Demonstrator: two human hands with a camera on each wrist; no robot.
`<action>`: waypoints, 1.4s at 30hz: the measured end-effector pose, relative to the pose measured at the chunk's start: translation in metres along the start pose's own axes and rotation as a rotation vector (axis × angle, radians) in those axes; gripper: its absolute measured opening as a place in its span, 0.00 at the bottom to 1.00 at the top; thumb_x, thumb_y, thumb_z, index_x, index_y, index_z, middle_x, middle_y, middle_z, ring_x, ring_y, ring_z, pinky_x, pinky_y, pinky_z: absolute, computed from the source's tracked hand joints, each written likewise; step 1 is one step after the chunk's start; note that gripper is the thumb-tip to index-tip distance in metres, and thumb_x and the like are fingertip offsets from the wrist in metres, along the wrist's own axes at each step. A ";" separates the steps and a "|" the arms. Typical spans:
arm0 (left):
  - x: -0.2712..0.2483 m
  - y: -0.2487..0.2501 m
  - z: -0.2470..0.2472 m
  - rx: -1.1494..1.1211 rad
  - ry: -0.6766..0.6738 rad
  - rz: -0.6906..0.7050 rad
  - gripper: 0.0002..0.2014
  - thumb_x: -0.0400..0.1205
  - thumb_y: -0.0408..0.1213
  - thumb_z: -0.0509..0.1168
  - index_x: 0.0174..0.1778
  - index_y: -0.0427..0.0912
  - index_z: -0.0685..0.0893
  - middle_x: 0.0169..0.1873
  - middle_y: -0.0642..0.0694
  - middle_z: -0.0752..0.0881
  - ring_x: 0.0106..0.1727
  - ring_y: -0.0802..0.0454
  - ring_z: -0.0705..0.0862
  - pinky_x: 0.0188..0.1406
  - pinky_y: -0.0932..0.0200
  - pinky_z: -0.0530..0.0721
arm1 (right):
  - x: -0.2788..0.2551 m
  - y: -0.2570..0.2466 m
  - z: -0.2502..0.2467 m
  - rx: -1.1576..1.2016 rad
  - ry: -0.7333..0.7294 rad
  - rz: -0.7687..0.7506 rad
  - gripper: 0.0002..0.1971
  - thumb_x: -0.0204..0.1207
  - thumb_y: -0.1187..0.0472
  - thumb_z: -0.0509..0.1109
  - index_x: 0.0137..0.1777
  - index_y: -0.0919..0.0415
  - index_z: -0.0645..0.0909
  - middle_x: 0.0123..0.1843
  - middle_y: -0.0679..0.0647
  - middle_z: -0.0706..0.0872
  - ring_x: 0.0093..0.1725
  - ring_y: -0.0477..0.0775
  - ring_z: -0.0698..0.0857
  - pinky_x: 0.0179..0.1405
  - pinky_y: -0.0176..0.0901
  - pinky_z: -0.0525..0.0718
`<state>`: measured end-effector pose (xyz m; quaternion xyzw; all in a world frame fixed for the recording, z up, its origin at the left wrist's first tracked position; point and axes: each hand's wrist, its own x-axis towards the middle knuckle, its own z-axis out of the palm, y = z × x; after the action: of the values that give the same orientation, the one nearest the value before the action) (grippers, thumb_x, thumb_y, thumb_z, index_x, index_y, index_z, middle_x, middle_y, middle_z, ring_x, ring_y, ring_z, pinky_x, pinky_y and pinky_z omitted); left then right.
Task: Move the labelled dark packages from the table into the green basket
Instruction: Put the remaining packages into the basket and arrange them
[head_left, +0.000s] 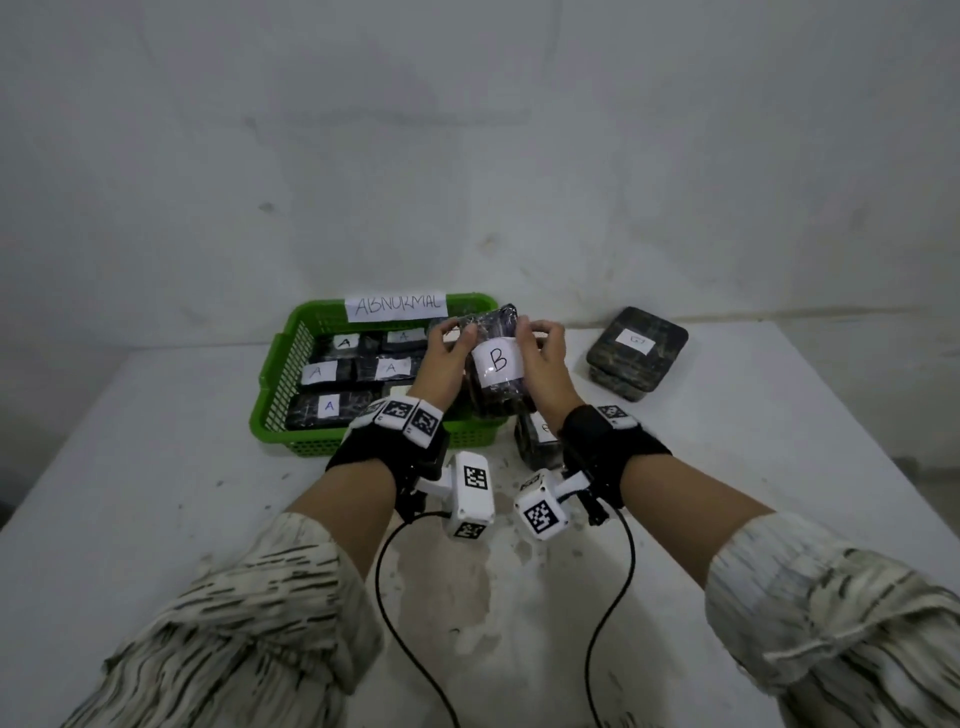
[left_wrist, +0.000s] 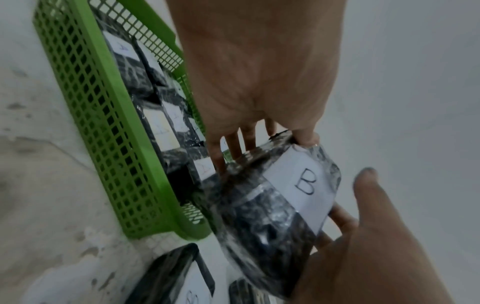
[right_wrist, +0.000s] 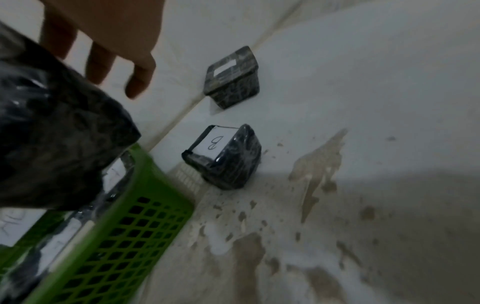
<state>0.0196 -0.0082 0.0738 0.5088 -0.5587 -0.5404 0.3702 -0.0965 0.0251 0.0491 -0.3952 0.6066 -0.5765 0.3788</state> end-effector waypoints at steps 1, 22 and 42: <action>-0.002 0.001 -0.004 -0.012 -0.004 0.006 0.22 0.86 0.46 0.57 0.74 0.42 0.65 0.60 0.45 0.77 0.57 0.46 0.80 0.57 0.52 0.79 | -0.001 -0.005 0.003 0.044 -0.043 0.042 0.19 0.84 0.43 0.57 0.67 0.55 0.65 0.67 0.61 0.75 0.61 0.55 0.81 0.65 0.49 0.81; -0.013 0.010 -0.051 -0.172 -0.040 -0.002 0.24 0.84 0.45 0.62 0.74 0.44 0.66 0.69 0.40 0.77 0.68 0.44 0.78 0.71 0.37 0.74 | -0.016 -0.033 0.050 0.198 -0.163 0.067 0.33 0.82 0.59 0.66 0.83 0.59 0.55 0.77 0.59 0.73 0.74 0.57 0.76 0.76 0.54 0.73; -0.022 0.002 -0.057 -0.159 -0.121 0.030 0.28 0.84 0.40 0.61 0.81 0.43 0.62 0.76 0.42 0.71 0.72 0.49 0.75 0.65 0.58 0.74 | -0.022 -0.022 0.045 0.273 -0.240 0.165 0.27 0.83 0.62 0.66 0.80 0.60 0.65 0.62 0.54 0.85 0.52 0.48 0.88 0.49 0.41 0.88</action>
<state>0.0793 0.0002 0.0865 0.4358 -0.5428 -0.6071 0.3833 -0.0458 0.0273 0.0686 -0.3552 0.5037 -0.5691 0.5443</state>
